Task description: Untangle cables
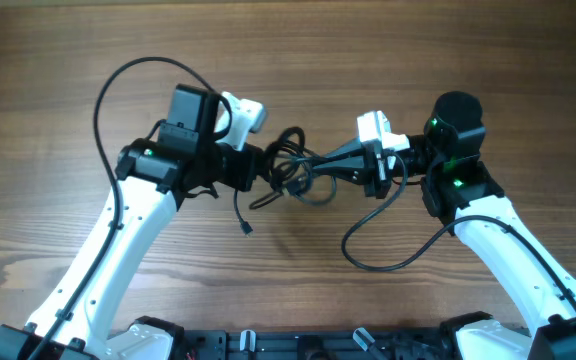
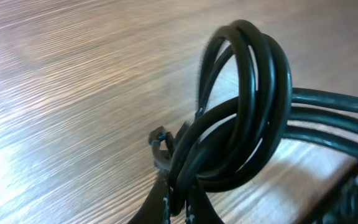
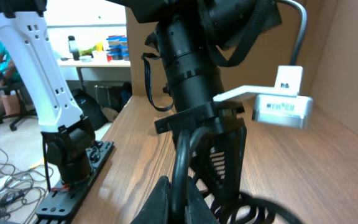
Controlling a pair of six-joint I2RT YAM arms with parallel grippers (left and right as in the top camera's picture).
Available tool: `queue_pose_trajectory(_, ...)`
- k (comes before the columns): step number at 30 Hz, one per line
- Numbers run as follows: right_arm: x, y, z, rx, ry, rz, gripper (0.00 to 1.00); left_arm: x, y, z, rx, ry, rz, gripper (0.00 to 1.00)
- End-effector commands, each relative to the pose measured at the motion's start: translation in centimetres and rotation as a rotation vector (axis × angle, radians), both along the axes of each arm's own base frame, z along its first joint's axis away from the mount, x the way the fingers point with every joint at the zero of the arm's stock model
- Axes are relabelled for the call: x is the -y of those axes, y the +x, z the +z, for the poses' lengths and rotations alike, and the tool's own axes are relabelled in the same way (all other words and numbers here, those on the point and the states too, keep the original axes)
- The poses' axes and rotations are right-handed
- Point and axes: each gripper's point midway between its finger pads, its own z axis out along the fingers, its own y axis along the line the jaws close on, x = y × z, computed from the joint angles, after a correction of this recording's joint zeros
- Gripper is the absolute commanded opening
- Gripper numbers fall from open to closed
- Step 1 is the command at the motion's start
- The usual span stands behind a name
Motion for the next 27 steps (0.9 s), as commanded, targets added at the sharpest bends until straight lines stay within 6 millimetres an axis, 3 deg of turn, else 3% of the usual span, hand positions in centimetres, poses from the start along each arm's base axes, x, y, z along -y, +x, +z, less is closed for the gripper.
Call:
queue_pose_trajectory(1,0.1,-0.9,0.5,-0.034,0.008,0.045,0.04,-4.2,2.1,-0.4,-0.017,0.059,0.265,0.04)
queue_pose_trajectory(9,0.1,-1.0,-0.1,-0.094,-0.007,0.044,0.05,-7.6,3.2,-0.4,-0.078,0.002,0.484,0.04)
queue_pose_trajectory(20,0.1,-0.1,-1.3,-0.171,-0.041,-0.022,0.05,-10.0,3.9,-0.3,-0.099,-0.033,0.612,0.04)
queue_pose_trajectory(23,0.1,0.1,-1.7,-0.201,-0.054,-0.042,0.17,-10.3,4.1,-0.2,-0.098,-0.048,0.639,0.04)
queue_pose_trajectory(25,0.2,0.7,-2.2,-0.22,-0.07,-0.079,0.34,-10.3,4.2,-0.1,-0.094,-0.05,0.639,0.04)
queue_pose_trajectory(27,0.2,1.3,-2.8,-0.247,-0.092,-0.127,0.61,-10.3,4.2,-0.1,-0.094,-0.051,0.639,0.04)
